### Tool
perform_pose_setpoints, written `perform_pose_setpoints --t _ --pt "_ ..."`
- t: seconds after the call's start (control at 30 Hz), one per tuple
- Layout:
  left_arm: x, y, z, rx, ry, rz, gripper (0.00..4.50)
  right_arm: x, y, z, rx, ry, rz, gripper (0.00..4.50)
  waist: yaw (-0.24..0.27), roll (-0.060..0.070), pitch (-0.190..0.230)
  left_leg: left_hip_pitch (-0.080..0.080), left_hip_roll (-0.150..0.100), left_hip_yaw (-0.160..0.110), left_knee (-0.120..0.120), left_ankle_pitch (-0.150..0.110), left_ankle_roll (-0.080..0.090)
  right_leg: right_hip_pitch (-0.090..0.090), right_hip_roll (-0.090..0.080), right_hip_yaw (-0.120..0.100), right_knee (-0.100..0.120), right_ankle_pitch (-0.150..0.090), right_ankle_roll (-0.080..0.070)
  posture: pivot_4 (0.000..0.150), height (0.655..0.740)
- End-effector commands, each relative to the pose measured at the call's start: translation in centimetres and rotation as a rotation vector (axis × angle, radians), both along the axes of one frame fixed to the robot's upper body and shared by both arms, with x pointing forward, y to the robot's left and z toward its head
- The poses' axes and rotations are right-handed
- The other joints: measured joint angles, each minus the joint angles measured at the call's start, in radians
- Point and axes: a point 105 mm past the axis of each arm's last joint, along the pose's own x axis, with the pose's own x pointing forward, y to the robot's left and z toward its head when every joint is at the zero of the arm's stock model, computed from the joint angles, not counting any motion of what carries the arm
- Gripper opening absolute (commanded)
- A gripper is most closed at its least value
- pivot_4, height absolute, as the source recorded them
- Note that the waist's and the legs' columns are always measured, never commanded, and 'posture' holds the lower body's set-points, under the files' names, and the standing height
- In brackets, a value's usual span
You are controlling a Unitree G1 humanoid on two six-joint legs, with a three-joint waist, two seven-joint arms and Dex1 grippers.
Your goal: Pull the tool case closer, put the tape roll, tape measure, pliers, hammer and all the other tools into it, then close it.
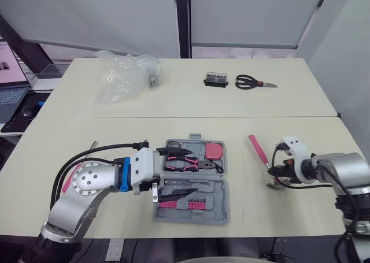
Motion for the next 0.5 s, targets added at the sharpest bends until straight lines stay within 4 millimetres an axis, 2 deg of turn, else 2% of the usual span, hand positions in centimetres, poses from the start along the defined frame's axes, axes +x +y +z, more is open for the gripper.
perform_pose_setpoints --t 0.03,0.13,0.2,0.4,0.5 --pt "-0.2 -0.5 1.2 -0.025 -0.037 -0.019 4.50 1.3 -0.6 0.6 -0.020 -0.073 -0.084 0.22 0.000 0.000 0.000 0.000 0.000 0.000 0.000 0.000 0.000 0.000 0.000 0.000 0.000 0.000 0.000 0.150 0.7400" --pt "0.0 -0.4 1.3 -0.018 -0.044 -0.011 4.50 1.7 -0.3 0.3 -0.029 -0.098 -0.103 0.22 -0.001 -0.001 -0.001 -0.001 0.000 0.000 0.000 0.000 0.000 -0.001 0.000 0.000 0.000 0.000 0.000 0.150 0.7400" --pt "0.0 -0.3 1.3 -0.015 -0.044 -0.006 4.50 1.8 0.0 0.5 -0.013 -0.115 -0.092 0.93 -0.002 -0.001 -0.001 -0.001 0.000 0.000 0.000 0.000 0.000 -0.001 0.000 0.000 0.000 0.000 0.000 0.150 0.7400" --pt "-0.1 0.4 1.2 -0.008 -0.036 0.021 4.50 1.7 0.3 3.1 0.032 -0.217 -0.060 2.18 -0.001 -0.001 -0.001 -0.001 0.000 0.000 0.000 0.000 0.000 -0.001 0.000 0.000 0.000 0.000 0.000 0.150 0.7400" --pt "-0.1 1.3 1.1 -0.007 -0.016 0.043 4.50 1.7 -0.2 4.4 0.033 -0.365 -0.012 2.83 0.001 -0.001 -0.001 -0.006 0.000 -0.001 0.000 0.000 0.000 -0.006 0.001 -0.001 0.000 0.000 0.000 0.150 0.7400"
